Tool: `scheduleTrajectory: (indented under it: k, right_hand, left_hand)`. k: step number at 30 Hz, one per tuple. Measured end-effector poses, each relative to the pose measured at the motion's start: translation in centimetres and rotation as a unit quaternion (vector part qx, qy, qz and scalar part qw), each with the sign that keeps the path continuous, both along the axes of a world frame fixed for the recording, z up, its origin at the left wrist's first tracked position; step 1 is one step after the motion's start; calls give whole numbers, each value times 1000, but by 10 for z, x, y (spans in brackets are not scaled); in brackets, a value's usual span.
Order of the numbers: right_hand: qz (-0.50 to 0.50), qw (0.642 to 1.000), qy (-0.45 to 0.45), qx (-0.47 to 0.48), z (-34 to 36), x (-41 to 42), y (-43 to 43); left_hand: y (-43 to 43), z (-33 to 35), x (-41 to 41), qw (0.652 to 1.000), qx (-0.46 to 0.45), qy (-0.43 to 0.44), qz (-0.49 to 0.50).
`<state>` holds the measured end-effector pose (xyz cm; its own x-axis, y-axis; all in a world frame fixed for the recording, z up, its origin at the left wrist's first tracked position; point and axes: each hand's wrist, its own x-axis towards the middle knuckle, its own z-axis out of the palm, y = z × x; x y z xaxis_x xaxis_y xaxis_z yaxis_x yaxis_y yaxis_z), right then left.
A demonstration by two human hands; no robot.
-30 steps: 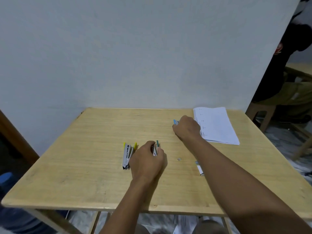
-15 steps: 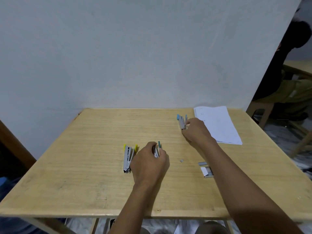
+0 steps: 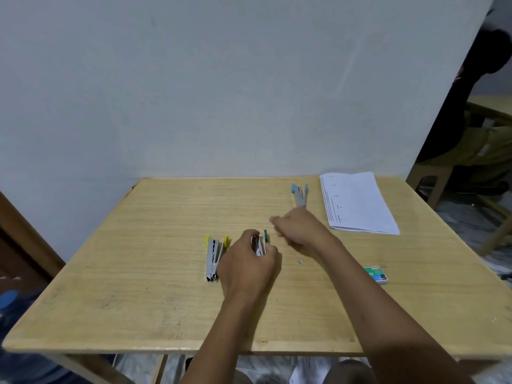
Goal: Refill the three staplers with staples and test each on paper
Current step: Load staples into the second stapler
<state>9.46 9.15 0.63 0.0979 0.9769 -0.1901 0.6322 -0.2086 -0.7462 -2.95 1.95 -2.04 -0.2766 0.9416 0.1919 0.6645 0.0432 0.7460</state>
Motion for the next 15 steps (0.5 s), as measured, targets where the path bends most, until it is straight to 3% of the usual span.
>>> scheduleTrajectory:
  k: [4, 9, 15]
  right_hand:
    - [21, 999, 2, -25, 1, -11, -2]
    - [-4, 992, 113, -50, 0, -16, -13]
    - [-39, 982, 186, 22, -4, -14, -29]
  left_hand:
    - [0, -1, -2, 1000, -1, -2, -12]
    - [0, -1, -5, 999, 13, -20, -31]
    - [1, -6, -7, 992, 54, -90, -67]
